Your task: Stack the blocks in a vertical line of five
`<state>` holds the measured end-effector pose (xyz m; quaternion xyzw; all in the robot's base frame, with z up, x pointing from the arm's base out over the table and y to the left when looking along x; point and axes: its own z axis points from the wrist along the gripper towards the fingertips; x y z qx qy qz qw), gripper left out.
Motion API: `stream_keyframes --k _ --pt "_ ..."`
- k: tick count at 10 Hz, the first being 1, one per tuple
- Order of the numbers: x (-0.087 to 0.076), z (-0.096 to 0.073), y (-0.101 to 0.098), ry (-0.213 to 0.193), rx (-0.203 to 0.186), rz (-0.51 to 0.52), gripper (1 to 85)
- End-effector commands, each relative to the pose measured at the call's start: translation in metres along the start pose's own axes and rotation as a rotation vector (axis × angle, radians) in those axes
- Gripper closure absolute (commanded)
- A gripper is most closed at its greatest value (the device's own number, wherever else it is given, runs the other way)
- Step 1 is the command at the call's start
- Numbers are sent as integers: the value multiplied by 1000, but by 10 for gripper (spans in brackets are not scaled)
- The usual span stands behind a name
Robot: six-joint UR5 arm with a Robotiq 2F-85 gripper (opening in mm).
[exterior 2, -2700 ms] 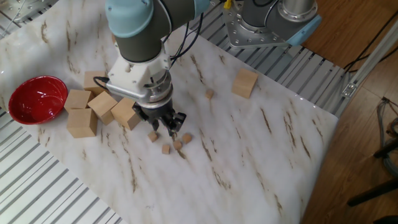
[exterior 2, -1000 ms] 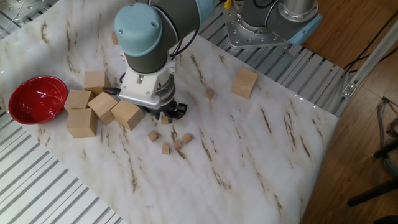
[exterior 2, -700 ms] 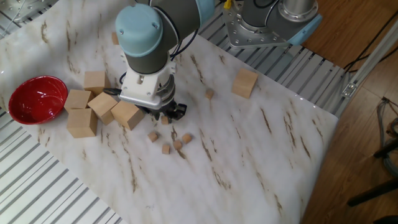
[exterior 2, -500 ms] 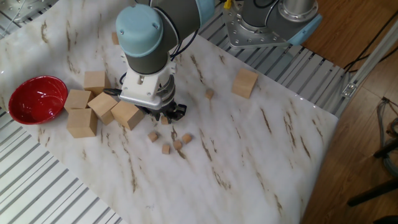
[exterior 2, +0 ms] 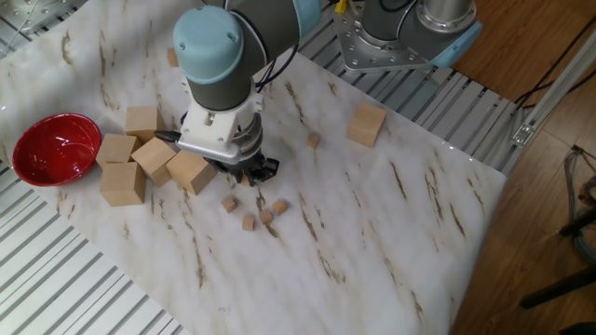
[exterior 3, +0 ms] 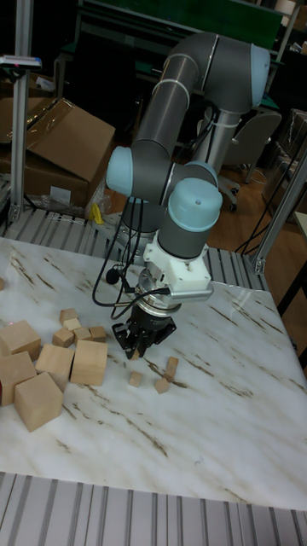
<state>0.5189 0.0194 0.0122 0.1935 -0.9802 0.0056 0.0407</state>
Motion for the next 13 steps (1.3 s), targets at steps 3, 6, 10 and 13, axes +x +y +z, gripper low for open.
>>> stream_keyframes --k 3,6,10,13 --pt "-7 -9 3 -28 -31 9 673" --pt "-2 -21 1 -5 -15 -2 673" --pt "-7 -26 -4 -10 -2 -6 667" --pt "-24 -38 -6 -23 -36 15 670"
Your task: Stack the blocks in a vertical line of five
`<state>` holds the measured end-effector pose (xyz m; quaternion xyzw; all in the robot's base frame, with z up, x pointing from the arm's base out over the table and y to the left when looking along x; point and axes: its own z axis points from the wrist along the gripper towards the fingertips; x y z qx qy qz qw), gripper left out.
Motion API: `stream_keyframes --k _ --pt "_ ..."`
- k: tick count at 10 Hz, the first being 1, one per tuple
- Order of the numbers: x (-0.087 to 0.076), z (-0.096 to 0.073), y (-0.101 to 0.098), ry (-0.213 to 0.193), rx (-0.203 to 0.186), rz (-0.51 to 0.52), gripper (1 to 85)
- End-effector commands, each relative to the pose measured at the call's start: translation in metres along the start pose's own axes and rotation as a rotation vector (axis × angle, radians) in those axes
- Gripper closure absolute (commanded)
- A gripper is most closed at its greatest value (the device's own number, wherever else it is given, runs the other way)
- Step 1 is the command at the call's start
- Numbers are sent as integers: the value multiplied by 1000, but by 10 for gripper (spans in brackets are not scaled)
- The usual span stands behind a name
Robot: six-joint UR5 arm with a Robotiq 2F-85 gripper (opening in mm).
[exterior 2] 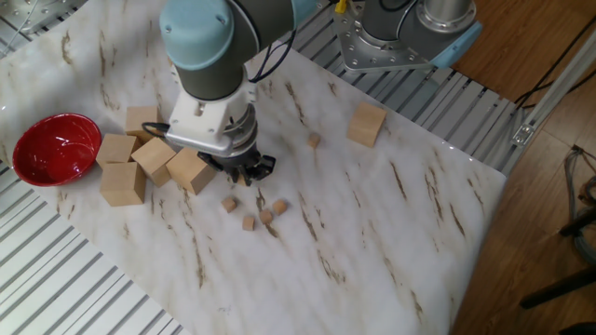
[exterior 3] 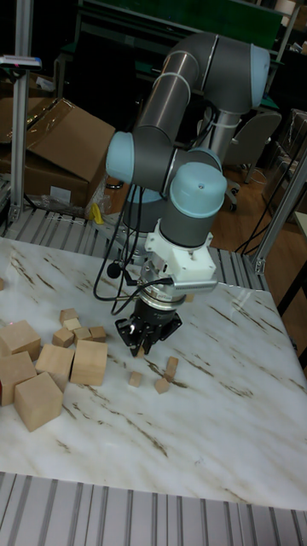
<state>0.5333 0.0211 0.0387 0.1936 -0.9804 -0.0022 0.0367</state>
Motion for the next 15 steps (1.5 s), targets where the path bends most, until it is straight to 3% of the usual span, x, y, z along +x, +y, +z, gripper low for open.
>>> stream_keyframes --k 1,5,7,9,10,11,12,15 --pt "-17 -13 -1 -23 -25 29 673" --pt "-46 -28 -15 -41 -13 102 683" --pt "-63 -27 6 -76 -122 232 727" --pt "-62 -22 -18 -53 -24 256 740" --pt "-67 -24 -20 -56 -21 293 780" --pt "-68 -25 -35 -57 32 289 847" --pt "-71 -24 -38 -64 34 307 847" --pt "-71 -20 -37 -52 -7 427 847"
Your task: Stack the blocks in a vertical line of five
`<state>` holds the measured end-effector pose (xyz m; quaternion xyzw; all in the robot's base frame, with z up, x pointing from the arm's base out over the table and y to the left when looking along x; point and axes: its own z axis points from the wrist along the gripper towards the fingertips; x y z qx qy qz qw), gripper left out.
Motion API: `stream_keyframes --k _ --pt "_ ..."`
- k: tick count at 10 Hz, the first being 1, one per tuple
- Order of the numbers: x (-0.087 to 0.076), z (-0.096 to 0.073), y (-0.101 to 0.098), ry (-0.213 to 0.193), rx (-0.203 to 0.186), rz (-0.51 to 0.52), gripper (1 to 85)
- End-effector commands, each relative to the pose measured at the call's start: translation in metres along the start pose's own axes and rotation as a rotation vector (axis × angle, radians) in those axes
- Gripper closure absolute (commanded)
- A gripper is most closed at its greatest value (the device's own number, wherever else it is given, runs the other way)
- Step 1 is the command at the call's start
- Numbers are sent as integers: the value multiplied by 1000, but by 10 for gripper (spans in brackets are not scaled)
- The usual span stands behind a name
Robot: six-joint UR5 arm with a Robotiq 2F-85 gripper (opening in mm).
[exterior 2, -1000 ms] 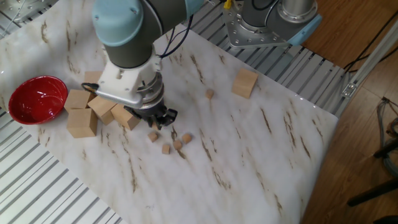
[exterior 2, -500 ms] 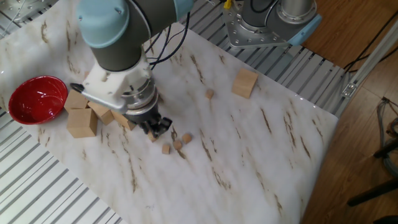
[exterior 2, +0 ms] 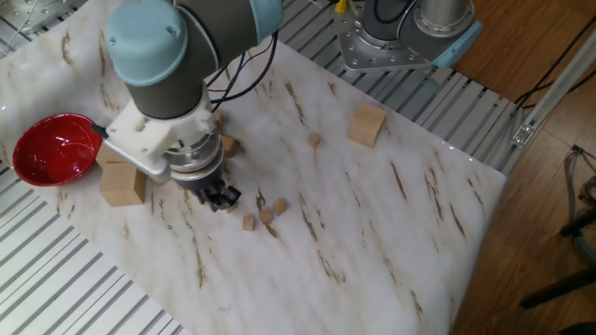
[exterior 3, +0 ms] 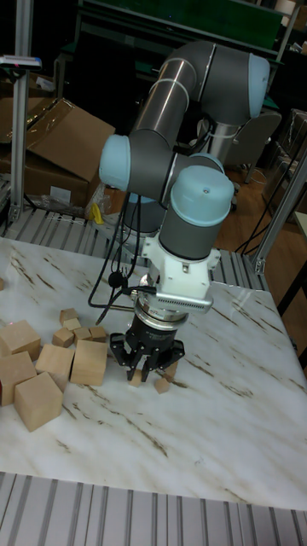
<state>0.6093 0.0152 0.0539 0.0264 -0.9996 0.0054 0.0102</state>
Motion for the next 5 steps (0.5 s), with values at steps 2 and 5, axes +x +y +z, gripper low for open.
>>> stream_keyframes --k 2,5 --pt "-6 3 13 8 -76 238 847" --pt "1 4 10 10 -81 247 847"
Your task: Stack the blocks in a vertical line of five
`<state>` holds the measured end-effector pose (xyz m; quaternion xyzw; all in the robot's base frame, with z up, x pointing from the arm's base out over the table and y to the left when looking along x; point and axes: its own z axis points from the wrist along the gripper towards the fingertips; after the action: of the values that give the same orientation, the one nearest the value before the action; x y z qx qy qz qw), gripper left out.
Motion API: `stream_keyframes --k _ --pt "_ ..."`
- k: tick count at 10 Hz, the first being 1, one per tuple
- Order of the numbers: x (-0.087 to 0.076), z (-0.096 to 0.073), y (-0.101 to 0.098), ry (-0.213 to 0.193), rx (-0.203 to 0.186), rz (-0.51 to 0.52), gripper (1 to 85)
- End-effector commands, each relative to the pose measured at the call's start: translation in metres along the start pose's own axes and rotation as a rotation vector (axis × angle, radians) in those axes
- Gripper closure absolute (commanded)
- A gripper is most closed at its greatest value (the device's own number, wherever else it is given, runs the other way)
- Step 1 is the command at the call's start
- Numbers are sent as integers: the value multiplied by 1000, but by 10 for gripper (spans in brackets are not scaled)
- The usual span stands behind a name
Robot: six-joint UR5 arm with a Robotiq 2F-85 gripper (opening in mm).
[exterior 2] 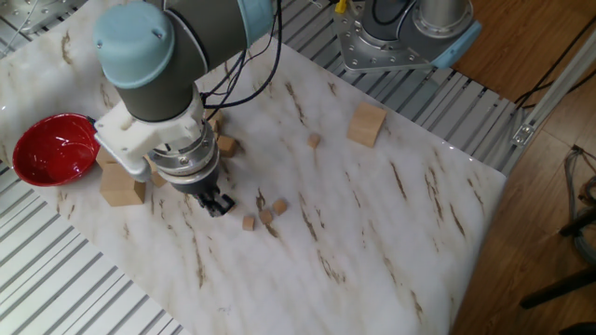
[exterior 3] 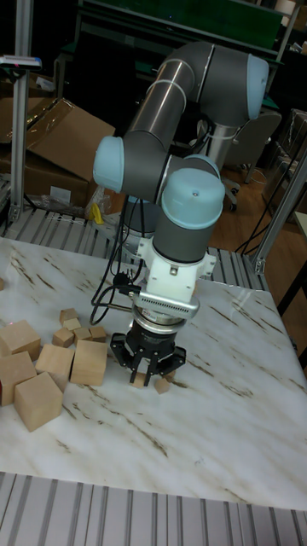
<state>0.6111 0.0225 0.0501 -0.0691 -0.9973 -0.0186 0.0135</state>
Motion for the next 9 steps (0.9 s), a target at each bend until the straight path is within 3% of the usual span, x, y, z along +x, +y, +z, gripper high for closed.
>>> stream_keyframes --k 1,3,9 --pt "5 2 -2 -1 -28 45 847" --pt "3 4 -4 -14 -23 33 847" --pt "26 10 2 17 -47 26 847"
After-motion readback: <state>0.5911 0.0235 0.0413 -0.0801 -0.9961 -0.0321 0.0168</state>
